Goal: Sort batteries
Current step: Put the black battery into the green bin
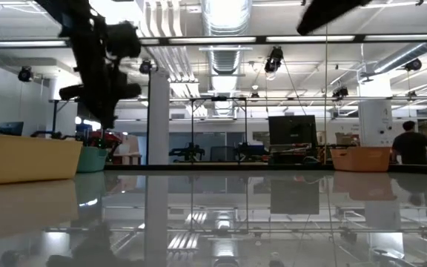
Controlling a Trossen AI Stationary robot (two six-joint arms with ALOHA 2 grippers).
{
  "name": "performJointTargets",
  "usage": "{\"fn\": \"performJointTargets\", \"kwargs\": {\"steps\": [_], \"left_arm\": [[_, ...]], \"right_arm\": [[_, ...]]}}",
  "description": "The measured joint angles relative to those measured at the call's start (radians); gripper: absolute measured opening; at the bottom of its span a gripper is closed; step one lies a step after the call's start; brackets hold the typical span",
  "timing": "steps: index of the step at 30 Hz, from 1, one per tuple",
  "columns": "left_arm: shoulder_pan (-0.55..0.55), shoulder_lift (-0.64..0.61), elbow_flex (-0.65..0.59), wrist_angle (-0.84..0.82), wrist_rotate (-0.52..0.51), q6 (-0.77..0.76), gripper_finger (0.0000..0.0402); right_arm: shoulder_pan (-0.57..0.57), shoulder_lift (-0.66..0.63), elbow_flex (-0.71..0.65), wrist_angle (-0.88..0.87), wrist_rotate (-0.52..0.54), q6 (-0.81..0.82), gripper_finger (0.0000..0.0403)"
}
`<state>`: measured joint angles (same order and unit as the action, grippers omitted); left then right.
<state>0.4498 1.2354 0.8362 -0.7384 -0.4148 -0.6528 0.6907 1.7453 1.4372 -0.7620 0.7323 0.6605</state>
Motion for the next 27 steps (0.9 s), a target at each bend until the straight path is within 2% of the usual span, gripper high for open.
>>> {"fn": "performJointTargets", "kwargs": {"steps": [3, 5, 12, 19, 27], "left_arm": [[0.206, 0.059, 0.05, -0.098, 0.066, 0.046, 0.0013], [0.304, 0.105, 0.077, -0.1, 0.113, 0.08, 0.0013], [0.495, 0.299, 0.195, -0.09, 0.111, 0.175, 0.0013], [0.568, 0.443, 0.216, -0.099, 0.111, 0.177, 0.0013], [0.581, 0.515, 0.235, -0.093, 0.111, 0.185, 0.0013]], "right_arm": [[0.025, 0.051, 0.0, -0.016, -0.003, 0.002, 0.0158], [0.038, 0.073, 0.0, -0.028, -0.003, 0.002, 0.0153], [0.061, 0.103, 0.0, -0.041, -0.007, 0.084, 0.014], [0.072, 0.09, 0.0, -0.083, -0.007, 0.107, 0.0146], [0.096, 0.088, -0.003, -0.127, -0.007, 0.213, 0.0158]]}}
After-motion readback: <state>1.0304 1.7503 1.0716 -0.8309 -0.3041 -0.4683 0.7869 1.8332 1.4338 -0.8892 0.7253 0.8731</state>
